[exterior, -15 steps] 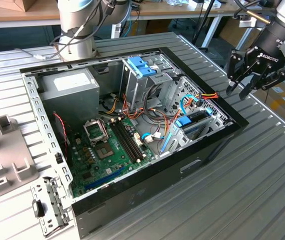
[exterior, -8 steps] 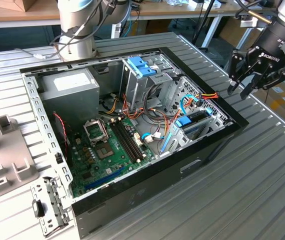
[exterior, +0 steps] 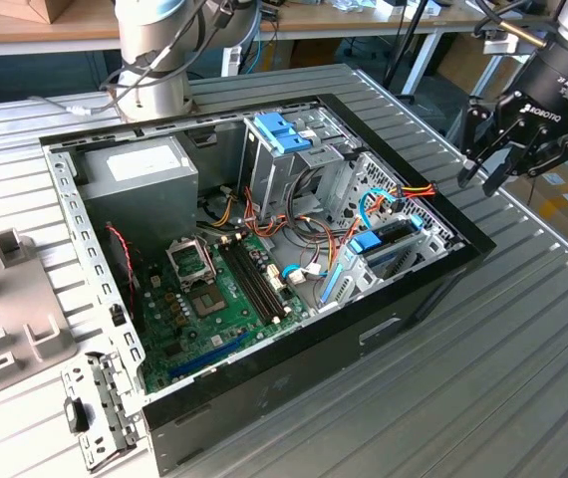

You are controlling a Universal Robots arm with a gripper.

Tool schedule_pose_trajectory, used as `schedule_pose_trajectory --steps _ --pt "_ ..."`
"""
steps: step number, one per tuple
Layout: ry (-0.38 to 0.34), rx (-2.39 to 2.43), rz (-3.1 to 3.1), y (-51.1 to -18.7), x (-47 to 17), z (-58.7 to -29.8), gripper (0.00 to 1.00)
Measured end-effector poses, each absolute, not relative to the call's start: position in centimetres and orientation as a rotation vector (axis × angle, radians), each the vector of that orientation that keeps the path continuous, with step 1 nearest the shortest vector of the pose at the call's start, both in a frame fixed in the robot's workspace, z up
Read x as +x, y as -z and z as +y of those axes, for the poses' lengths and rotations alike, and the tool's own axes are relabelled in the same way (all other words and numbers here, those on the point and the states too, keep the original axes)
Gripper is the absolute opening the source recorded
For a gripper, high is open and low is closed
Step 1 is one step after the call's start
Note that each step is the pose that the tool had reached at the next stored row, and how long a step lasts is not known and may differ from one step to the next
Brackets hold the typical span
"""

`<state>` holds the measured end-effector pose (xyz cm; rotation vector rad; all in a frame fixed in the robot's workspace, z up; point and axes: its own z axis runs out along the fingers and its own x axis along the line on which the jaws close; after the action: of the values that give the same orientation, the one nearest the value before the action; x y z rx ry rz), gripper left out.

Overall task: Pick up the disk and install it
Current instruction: 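Insert the first disk wire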

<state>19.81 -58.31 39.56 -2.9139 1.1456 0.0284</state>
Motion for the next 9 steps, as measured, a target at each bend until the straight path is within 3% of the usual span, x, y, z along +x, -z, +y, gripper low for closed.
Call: schedule_pose_trajectory --steps 9 --pt "-0.028 -2.914 1.146 -39.52 20.82 -58.26 0.42"
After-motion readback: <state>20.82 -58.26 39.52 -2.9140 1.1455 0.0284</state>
